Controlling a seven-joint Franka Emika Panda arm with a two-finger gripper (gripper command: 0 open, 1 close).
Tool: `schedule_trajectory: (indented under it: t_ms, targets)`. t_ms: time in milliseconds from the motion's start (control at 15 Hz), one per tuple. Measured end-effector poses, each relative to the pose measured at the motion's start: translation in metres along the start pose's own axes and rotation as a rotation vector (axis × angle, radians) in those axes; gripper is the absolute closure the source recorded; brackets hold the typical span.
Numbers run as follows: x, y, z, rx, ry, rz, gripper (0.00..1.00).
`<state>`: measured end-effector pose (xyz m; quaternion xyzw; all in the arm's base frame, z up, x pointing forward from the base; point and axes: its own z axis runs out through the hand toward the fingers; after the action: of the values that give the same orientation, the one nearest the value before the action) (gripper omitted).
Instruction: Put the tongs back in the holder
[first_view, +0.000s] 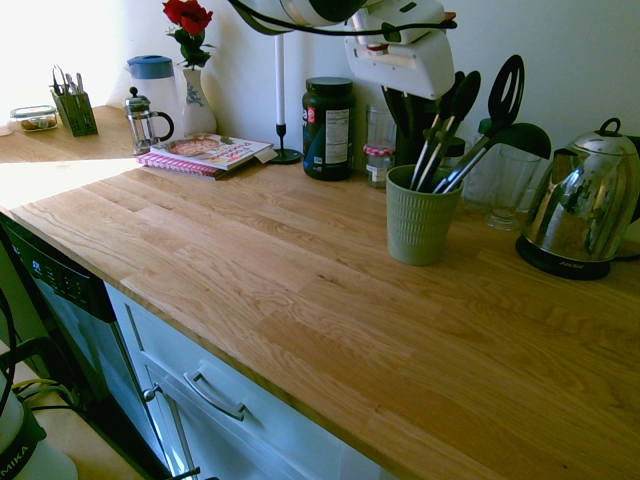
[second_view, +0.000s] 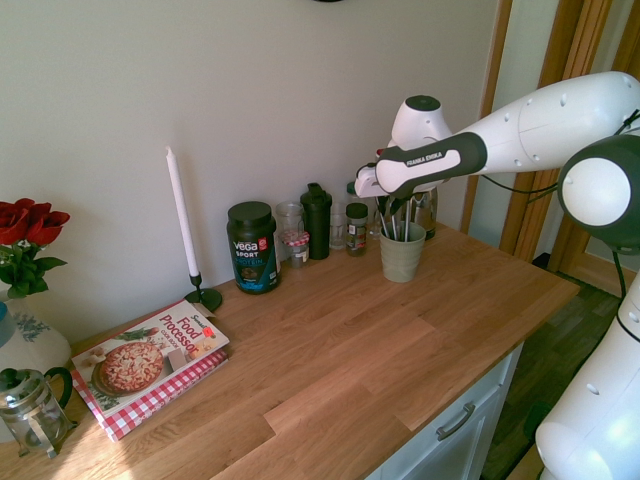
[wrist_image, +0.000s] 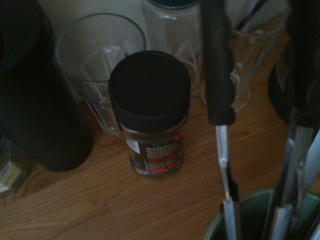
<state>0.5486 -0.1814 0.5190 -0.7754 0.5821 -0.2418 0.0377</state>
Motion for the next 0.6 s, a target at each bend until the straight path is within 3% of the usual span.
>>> schedule_trajectory:
  t_ms: [200,400,600]
  targets:
    - [-0.005,-0.018,-0.041,0.02,-0.002,-0.04,0.0]
    - [-0.065,-0.032,-0.087,-0.061,-0.129,-0.154,0.0]
    - [-0.152,-0.024,-0.065,-0.185,-0.255,-0.288,0.0]
